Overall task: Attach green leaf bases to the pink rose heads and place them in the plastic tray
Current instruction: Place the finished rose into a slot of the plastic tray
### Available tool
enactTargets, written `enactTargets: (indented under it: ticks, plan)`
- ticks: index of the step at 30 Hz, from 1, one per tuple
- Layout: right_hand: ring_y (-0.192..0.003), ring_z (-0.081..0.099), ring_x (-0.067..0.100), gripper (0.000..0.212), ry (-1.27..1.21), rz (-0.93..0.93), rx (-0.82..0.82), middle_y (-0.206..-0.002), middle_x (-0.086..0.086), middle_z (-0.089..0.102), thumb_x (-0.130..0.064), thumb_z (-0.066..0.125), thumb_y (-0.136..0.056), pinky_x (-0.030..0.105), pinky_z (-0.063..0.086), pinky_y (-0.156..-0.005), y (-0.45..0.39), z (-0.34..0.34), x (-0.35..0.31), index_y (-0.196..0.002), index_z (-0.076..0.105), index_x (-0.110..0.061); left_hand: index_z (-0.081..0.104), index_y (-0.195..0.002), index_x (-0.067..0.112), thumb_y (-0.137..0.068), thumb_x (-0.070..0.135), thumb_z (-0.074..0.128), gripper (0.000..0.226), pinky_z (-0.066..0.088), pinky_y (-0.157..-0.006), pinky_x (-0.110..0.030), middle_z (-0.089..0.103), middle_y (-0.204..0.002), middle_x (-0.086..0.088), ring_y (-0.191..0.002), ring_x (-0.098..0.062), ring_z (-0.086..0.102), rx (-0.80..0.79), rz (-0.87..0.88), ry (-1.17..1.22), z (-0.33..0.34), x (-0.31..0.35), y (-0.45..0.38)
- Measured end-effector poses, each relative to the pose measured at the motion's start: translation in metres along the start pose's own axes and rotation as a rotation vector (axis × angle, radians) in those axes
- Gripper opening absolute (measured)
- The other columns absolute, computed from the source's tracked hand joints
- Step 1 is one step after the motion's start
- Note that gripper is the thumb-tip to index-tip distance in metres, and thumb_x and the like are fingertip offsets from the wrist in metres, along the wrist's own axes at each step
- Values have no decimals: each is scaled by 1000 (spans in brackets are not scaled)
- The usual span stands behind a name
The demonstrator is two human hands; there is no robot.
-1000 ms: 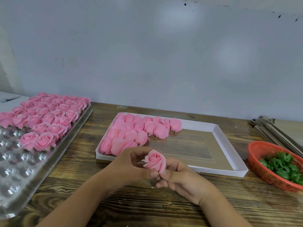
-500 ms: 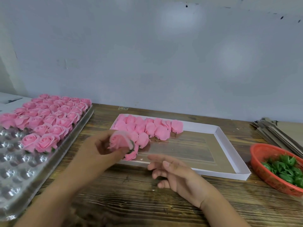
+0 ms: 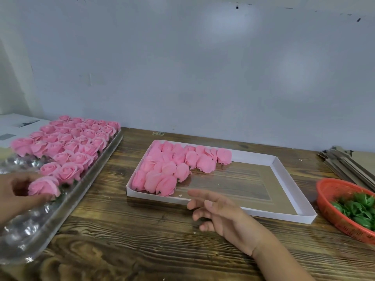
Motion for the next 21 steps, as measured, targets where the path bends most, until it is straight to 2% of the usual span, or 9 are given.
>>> enactTargets:
  ticks: [2,3,6,10,14,16,17,19,21]
  plan:
    - [-91,61,15,66,7,3,4,-113,7,66,-42,83,-73,27,51,-73,0,-1,0,-130,63,-17,67,-83,4,-71,-15,80,26,48,-78,-41,66,-78,-18,-83,-41,63,73,-8,-65,-10,9,-3]
    - [-91,61,15,65,9,4,6,-113,7,65,-42,82,-73,28,51,-74,0,-1,1,-130,63,-17,68,-82,5,-71,-14,81,25,47,-78,-41,65,-74,-15,-79,-38,63,110,-9,-115,-14,8,-7]
    - [-92,61,16,58,21,12,8,-113,7,65,-37,79,-77,28,51,-75,0,-1,2,-130,63,-17,72,-97,1,-74,-4,84,26,48,-84,-44,68,-84,-14,-83,-33,62,64,6,-204,-13,15,-13]
    - [-92,61,17,53,34,12,13,-113,8,65,-33,74,-81,28,51,-75,0,-2,2,-130,63,-17,73,-103,4,-74,7,87,32,47,-80,-39,72,-92,-18,-84,-30,63,2,52,-277,-15,21,-27]
    - [-93,60,17,52,40,8,15,-113,8,65,-33,74,-80,29,50,-76,1,-2,2,-129,64,-17,73,-96,11,-72,16,90,30,47,-66,-26,69,-82,-7,-78,-27,65,-28,56,-381,-16,18,-37]
    - [-93,60,17,53,38,8,16,-113,8,65,-33,75,-80,29,50,-76,1,-2,1,-129,64,-18,73,-93,16,-69,16,91,30,43,-60,-15,69,-80,-4,-77,-25,65,-50,68,-441,-19,17,-42]
    - [-93,60,17,53,36,9,18,-113,8,65,-33,75,-80,29,51,-76,1,-2,1,-129,64,-18,73,-90,19,-68,16,92,29,43,-61,-16,69,-79,-3,-77,-25,65,-59,70,-458,-21,16,-44]
    - [-92,61,17,52,32,9,22,-113,8,65,-32,75,-80,29,51,-75,1,-3,1,-129,64,-17,69,-81,28,-64,15,93,32,49,-69,-27,69,-77,-2,-76,-25,66,-55,67,-468,-24,15,-48]
    - [-92,61,17,52,36,10,21,-112,8,65,-32,74,-80,29,51,-75,1,-4,1,-129,64,-17,69,-78,30,-61,15,94,34,51,-77,-33,69,-75,-1,-75,-25,66,-25,54,-479,-27,14,-49]
Point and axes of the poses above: each hand's wrist, its own y-axis away from the middle knuckle, its own z-axis out of the palm, x = y × z, the point moved 7 cm from there along -y, towards the middle knuckle
